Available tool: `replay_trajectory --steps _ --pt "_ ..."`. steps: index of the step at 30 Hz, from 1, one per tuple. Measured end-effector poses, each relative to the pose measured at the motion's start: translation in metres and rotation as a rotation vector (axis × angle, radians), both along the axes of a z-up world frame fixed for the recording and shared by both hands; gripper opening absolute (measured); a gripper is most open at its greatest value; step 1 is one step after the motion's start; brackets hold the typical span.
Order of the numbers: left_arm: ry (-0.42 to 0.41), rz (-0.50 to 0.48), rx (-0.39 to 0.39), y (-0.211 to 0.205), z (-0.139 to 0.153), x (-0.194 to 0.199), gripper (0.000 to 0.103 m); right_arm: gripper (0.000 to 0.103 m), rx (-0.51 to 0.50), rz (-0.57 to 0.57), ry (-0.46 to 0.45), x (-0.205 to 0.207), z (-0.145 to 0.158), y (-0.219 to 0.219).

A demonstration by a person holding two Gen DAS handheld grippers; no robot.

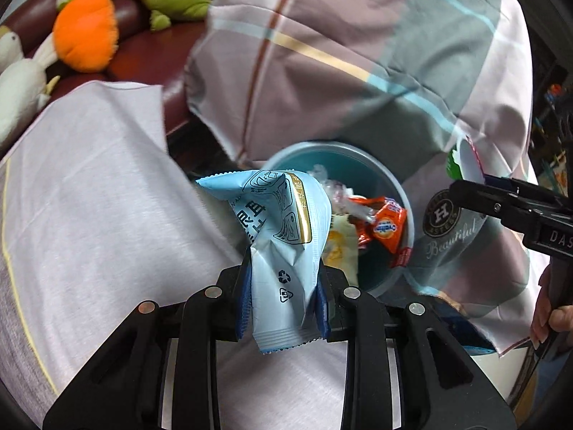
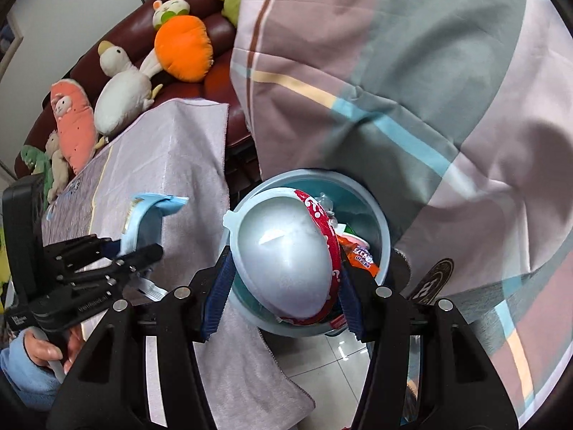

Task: Collect trash
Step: 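Carry the blue wrapper and white lid over the teal bin and release both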

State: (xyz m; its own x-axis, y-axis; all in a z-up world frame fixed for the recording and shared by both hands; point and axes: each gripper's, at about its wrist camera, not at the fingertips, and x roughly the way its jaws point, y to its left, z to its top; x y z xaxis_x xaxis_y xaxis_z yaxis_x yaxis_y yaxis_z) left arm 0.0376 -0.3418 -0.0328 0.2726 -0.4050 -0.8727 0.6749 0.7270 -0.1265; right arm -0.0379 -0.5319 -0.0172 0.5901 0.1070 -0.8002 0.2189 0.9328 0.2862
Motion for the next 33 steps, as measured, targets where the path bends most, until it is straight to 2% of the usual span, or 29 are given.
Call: replay_trajectory --steps 8,18,20,22,25,28,33 --pt "0.036 -0.055 -0.002 -0.037 -0.023 0.006 0.03 0.052 0.022 0.003 0.019 0.004 -0.016 -0.014" --pt "0.089 -0.096 0.009 -0.063 -0.053 0.017 0.033 0.052 0.015 -0.009 0.06 0.002 -0.027 -0.027" --pt "0.101 -0.097 0.01 -0.066 -0.058 0.021 0.04 0.052 0.021 -0.013 0.06 0.004 -0.028 -0.029" --pt "0.1 -0.101 0.018 -0.069 -0.062 0.024 0.052 0.053 0.02 -0.013 0.062 0.005 -0.03 -0.029" --pt "0.094 -0.106 0.028 -0.068 -0.065 0.023 0.065 0.053 0.026 -0.014 0.069 0.007 -0.033 -0.029" --pt "0.09 -0.101 0.033 -0.063 -0.066 0.022 0.073 0.053 0.028 -0.014 0.075 0.009 -0.036 -0.03" --pt "0.081 -0.08 0.038 -0.048 -0.059 0.02 0.079 0.053 0.03 -0.011 0.076 0.01 -0.037 -0.027"
